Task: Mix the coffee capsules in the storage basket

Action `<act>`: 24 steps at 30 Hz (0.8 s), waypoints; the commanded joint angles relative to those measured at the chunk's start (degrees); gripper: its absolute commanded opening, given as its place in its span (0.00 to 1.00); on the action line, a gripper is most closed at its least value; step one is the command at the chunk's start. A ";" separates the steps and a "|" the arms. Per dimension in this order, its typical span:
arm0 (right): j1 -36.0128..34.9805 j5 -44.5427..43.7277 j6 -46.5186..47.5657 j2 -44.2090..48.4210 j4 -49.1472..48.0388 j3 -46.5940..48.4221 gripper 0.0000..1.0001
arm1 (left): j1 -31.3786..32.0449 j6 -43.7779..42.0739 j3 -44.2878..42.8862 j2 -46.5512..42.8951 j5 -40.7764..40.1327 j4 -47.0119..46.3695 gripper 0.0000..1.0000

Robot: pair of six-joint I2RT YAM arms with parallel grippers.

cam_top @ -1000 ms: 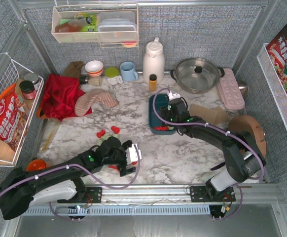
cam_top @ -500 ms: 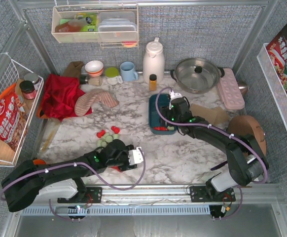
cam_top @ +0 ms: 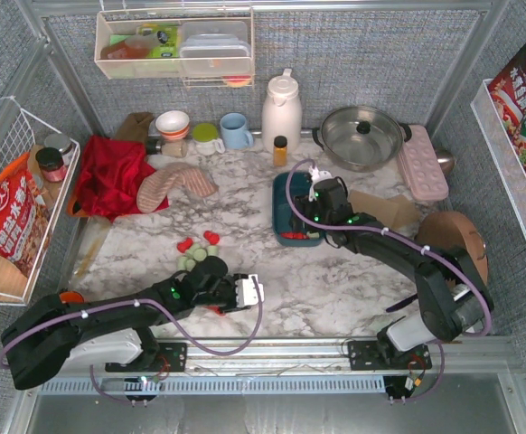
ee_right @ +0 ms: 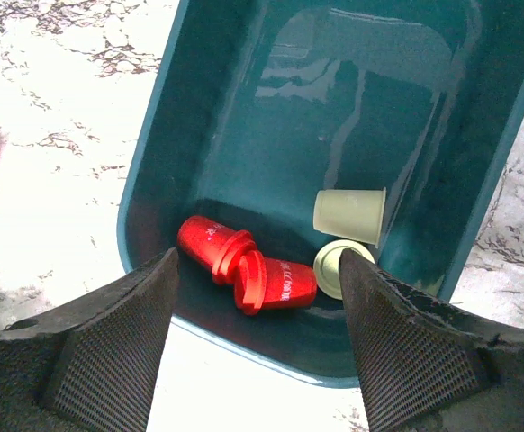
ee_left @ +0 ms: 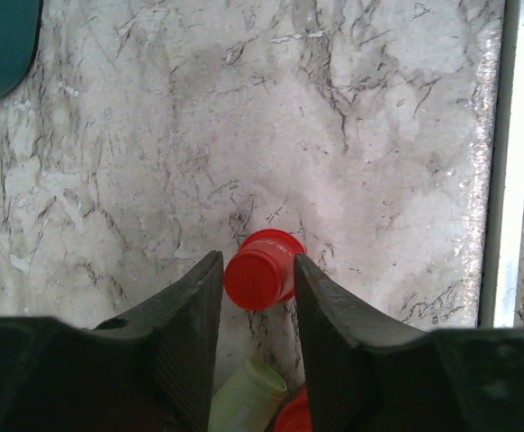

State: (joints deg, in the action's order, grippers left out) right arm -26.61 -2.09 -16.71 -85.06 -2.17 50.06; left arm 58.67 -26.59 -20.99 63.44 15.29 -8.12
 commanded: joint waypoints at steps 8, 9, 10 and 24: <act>-0.09 1.00 0.10 0.81 0.42 0.56 0.76 | -0.04 -1.85 -1.55 1.29 2.85 0.64 0.42; -0.07 1.03 0.14 0.85 0.42 0.58 0.76 | -0.05 -1.81 -1.63 1.37 2.70 0.74 0.47; -0.07 1.08 0.17 0.86 0.42 0.61 0.76 | 0.00 -1.80 -1.74 1.46 2.57 0.89 0.48; -0.02 1.44 0.25 0.75 0.50 0.74 0.76 | -0.05 -6.33 -4.91 5.36 -1.21 9.10 0.45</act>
State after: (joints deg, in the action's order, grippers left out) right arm -26.63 -1.06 -16.64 -84.49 -1.72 50.17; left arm 58.67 -30.20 -25.02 67.70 16.84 -3.55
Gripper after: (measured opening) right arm 0.758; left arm 0.463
